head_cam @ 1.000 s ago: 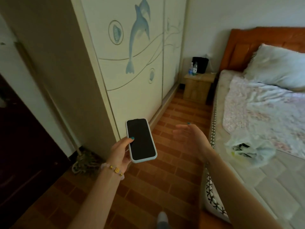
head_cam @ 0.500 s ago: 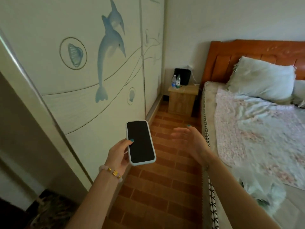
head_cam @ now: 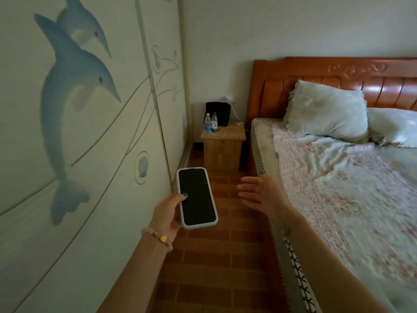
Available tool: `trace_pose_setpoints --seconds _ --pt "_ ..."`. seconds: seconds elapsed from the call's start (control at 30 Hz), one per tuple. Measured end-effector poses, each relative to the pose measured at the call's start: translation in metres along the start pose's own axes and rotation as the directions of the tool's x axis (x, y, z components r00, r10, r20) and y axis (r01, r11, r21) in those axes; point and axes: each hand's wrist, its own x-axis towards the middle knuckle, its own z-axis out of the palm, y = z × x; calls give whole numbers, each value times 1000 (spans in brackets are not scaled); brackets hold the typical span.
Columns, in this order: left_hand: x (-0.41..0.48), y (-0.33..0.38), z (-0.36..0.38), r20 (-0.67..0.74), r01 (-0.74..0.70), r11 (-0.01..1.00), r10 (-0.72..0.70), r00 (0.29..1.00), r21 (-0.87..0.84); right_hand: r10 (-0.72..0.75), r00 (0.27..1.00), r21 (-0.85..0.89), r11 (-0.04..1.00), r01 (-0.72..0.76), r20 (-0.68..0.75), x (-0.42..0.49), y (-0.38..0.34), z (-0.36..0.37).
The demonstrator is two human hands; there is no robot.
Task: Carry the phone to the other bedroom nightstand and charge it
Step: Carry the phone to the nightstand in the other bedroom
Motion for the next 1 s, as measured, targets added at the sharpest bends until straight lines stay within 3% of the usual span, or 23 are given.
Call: trace_pose_setpoints --seconds 0.37,1.0 --pt "191 84 64 150 72 997 -75 986 23 -3 993 146 989 20 -117 162 -52 -13" --pt "497 163 206 71 39 995 -45 996 91 31 995 162 987 -15 -95 509 -135 -95"
